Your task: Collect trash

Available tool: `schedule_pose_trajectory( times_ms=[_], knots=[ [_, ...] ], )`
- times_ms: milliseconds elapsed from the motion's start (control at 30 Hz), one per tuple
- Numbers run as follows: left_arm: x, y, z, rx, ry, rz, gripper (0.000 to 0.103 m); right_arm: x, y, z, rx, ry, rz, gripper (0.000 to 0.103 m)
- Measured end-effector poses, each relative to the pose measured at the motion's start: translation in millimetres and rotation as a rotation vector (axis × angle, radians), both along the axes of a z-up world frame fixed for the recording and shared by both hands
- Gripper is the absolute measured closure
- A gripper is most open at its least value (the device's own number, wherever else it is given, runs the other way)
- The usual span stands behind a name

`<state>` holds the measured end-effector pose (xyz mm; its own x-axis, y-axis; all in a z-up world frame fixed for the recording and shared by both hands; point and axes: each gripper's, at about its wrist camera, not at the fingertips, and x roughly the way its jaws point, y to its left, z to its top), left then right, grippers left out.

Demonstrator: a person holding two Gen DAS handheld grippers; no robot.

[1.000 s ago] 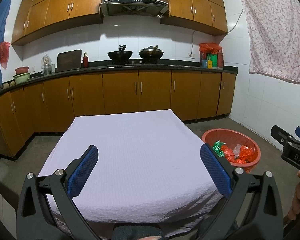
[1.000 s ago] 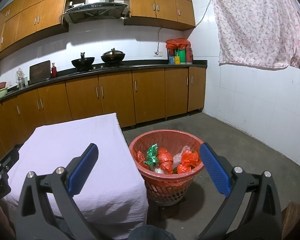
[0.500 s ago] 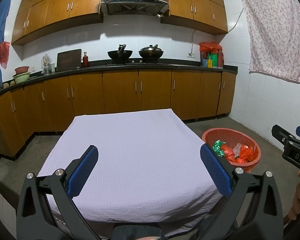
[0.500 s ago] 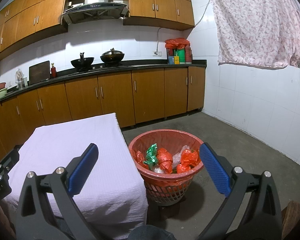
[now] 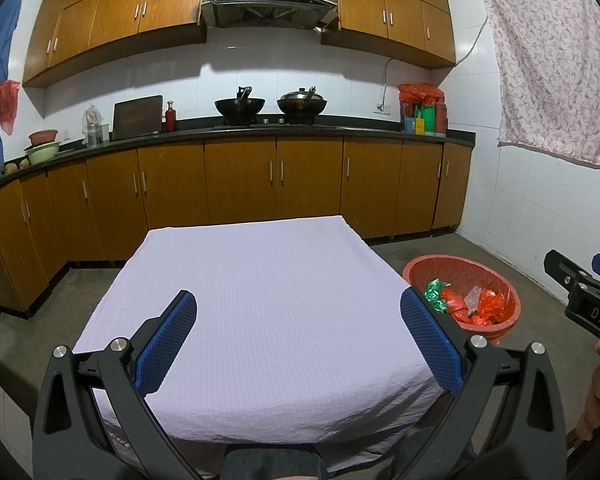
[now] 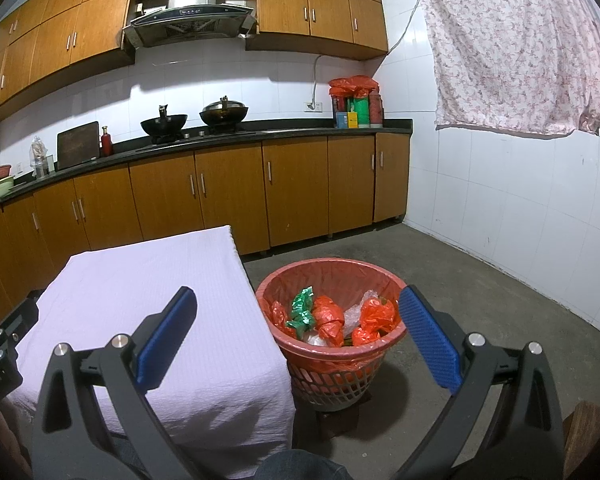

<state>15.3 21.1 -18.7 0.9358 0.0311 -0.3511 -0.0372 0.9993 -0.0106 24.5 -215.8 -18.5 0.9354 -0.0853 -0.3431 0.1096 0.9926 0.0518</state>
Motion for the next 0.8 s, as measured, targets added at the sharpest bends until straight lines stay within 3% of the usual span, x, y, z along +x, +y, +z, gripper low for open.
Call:
schedule_pose_trajectory(
  times_ms=[800],
  knots=[
    [-0.4, -3.9, -1.6, 0.002, 0.004, -0.001, 0.002, -1.1, -2.4, 0.0, 0.002, -0.001, 0.000, 0.004]
  ],
)
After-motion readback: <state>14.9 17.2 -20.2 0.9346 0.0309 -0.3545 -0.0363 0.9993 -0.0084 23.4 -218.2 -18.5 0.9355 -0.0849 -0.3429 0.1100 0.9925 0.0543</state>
